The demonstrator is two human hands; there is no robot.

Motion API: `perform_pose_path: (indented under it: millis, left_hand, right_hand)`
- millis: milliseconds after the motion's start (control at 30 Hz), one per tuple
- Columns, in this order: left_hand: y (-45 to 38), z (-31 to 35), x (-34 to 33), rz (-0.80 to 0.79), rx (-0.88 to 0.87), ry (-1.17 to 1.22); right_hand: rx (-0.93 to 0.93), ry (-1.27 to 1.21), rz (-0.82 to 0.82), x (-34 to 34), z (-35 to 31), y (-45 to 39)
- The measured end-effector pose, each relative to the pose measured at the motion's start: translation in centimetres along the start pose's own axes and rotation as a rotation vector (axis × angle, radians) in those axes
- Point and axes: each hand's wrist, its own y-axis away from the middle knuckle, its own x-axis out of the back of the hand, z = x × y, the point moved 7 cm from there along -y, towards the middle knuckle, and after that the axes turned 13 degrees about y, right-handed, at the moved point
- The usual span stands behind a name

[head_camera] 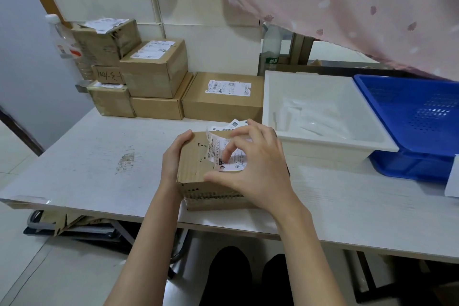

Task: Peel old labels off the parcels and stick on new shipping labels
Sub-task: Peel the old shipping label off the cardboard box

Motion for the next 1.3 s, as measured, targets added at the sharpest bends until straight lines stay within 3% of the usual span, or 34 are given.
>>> perform_pose_path:
  millis: [233, 533, 600, 733, 867, 1033, 1300]
  left_hand:
    - [0.0, -0.2, 0.4, 0.043, 0.002, -0.027]
    - [0.2, 0.0, 0.2, 0.058, -0.012, -0.047]
    - [0.2, 0.1, 0.2, 0.056, -0.016, -0.044]
    - [0.3, 0.0, 0.0, 0.041, -0.004, -0.029]
    - [0.2, -0.1, 0.1, 0.04, 0.002, -0.024]
    - [0.4, -0.2, 0.0, 0.05, 0.019, -0.009]
    - [0.6, 0.0, -0.2, 0.057, 0.011, -0.001]
  right_hand:
    - [-0.062, -0.07, 0.124, 0.0, 1.0, -0.2]
    - [-0.058, -0.085, -0.042, -0.2, 1.3, -0.4]
    - [-0.05, -0.066, -0.039, -0.4, 1.3, -0.4]
    - [-0.086, -0.255, -0.052, -0.1, 1.4, -0.4]
    - [-0.015, -0.113, -0.023, -0.2, 1.4, -0.1]
    - [-0.105, -0.218, 0.075, 0.3, 2.0, -0.1]
    - [-0.064, -0.274, 0.025, 0.5, 1.7, 0.0]
